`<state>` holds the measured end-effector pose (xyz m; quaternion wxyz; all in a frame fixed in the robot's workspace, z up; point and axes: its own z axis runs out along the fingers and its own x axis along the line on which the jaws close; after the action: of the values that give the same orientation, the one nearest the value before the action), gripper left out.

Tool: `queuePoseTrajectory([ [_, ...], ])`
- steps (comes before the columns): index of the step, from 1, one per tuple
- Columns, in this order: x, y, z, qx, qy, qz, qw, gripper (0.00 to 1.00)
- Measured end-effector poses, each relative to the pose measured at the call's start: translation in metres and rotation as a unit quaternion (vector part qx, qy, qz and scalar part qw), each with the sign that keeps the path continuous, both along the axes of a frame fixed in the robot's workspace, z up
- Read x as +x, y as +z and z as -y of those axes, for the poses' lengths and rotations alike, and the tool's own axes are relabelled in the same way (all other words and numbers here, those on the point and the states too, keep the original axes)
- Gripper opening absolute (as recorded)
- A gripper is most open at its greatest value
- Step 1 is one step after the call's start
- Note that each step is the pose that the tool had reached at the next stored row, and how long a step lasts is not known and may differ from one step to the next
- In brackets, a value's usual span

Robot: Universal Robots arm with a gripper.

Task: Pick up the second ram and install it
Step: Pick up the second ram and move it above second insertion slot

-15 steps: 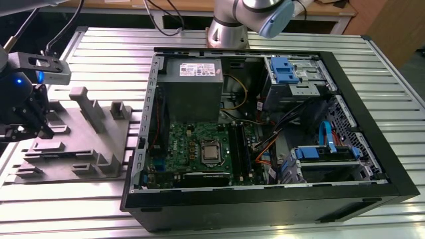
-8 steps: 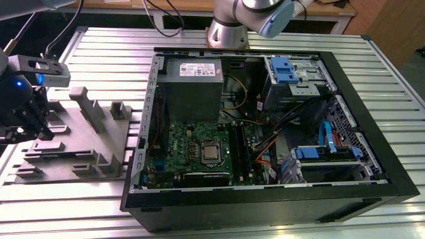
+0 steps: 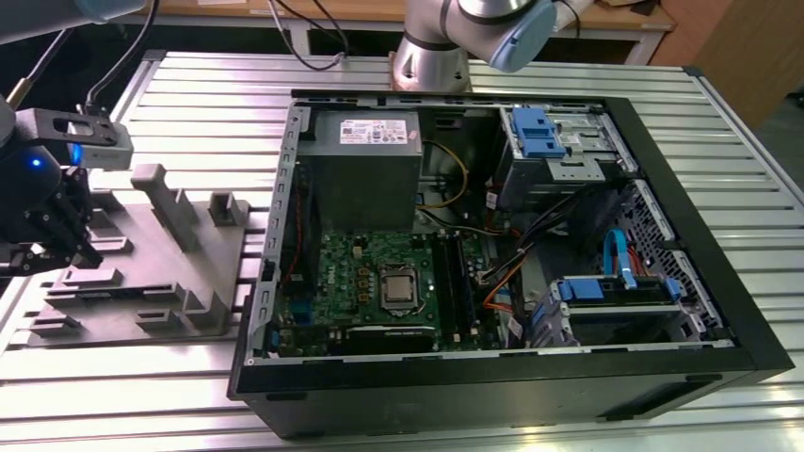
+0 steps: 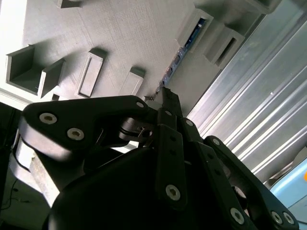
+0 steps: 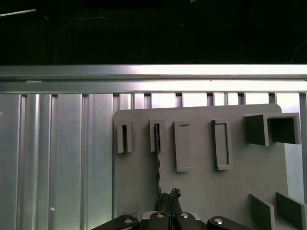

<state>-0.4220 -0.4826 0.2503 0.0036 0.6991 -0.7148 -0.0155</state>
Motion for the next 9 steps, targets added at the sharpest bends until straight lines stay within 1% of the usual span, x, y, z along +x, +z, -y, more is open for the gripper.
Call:
queuePoseTrajectory([
  [9,-0.0013,-0.0011,0.0001,0.0000,0.000,0.0001,1.0000,0.10],
])
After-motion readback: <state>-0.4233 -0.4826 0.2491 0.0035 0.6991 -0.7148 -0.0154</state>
